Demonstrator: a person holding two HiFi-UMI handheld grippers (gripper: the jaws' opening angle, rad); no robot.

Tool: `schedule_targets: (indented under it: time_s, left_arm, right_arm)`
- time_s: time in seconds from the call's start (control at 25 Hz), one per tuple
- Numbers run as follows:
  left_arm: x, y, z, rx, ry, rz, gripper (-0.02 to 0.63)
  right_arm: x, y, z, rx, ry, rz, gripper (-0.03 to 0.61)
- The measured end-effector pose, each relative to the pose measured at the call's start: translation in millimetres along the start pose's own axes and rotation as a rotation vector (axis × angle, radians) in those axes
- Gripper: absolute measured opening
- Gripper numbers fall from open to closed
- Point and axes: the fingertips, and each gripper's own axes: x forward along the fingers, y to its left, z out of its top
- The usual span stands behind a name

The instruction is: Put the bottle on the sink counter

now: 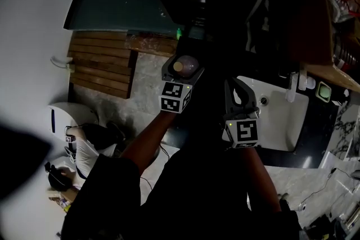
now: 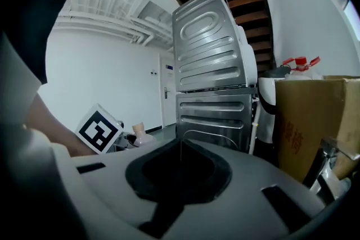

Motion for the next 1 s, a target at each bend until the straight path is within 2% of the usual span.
schedule_targets:
  time_s: [0.64, 1.0]
  left_arm:
    - [56, 27, -8, -0.025, 0.033, 0.054, 0.405]
    - [75, 45, -24, -0.045, 0.054, 0.097, 0.405]
  right_arm:
    - [44, -12, -36, 0.038, 0.078, 0.037, 0.038]
    - [67, -24, -40, 0.033, 0.097, 0.039, 0.038]
